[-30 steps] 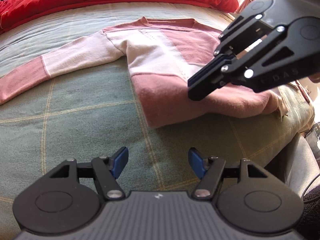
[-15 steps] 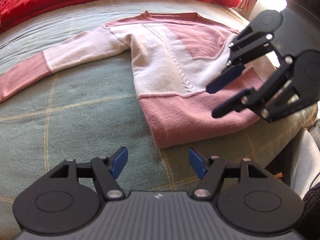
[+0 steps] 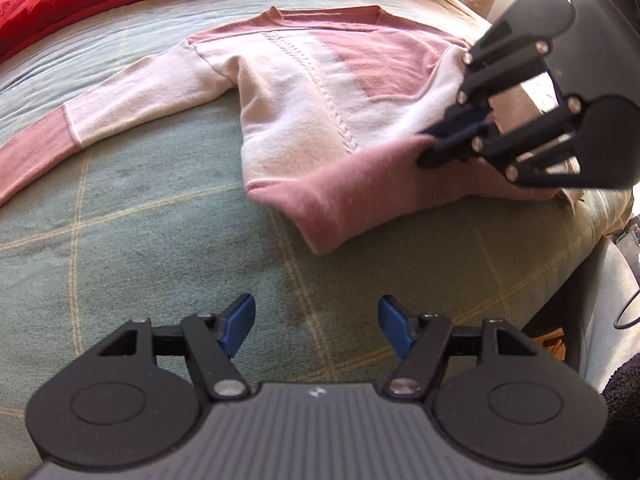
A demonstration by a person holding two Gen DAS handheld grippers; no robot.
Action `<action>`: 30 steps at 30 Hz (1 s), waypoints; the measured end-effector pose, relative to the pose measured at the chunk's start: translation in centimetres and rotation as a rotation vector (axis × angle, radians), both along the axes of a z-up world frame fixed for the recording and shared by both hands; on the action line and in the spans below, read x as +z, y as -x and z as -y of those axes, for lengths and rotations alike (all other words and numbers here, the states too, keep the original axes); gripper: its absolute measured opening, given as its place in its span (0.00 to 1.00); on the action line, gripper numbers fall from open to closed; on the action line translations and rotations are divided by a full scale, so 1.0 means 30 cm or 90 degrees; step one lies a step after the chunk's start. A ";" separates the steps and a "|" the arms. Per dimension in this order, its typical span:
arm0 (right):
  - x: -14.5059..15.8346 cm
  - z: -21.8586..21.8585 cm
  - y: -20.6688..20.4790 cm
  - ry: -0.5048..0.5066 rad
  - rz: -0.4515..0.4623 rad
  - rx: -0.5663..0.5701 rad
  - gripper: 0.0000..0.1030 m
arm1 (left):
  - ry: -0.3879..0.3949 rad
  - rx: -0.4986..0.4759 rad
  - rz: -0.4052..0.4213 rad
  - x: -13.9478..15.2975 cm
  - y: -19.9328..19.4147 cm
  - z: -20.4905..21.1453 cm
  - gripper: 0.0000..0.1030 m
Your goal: Fold clothes
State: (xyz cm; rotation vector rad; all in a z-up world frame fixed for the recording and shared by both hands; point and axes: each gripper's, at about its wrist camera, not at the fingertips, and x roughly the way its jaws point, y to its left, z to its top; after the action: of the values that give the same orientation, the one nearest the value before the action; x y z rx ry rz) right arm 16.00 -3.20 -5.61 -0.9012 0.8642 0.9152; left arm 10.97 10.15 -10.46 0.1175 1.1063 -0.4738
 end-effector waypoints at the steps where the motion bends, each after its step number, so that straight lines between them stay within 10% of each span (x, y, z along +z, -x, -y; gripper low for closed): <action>1: 0.007 0.010 -0.026 -0.003 0.007 -0.012 0.08 | 0.001 -0.003 -0.001 0.000 -0.003 0.008 0.66; 16: -0.070 0.191 -0.316 -0.055 0.011 -0.232 0.16 | 0.000 -0.027 -0.002 0.012 -0.042 0.071 0.67; 23: -0.002 0.134 -0.140 -0.107 -0.019 -0.142 0.48 | -0.005 -0.036 -0.013 -0.013 -0.065 0.100 0.67; 30: -0.140 0.062 -0.090 -0.032 0.020 -0.126 0.48 | 0.000 -0.030 -0.016 -0.012 -0.065 0.100 0.67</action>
State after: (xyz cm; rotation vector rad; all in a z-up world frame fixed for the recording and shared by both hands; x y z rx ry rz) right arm 18.69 -5.07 -9.82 -0.7701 0.8823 0.7464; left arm 12.93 7.15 -10.81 0.1384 1.1297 -0.5178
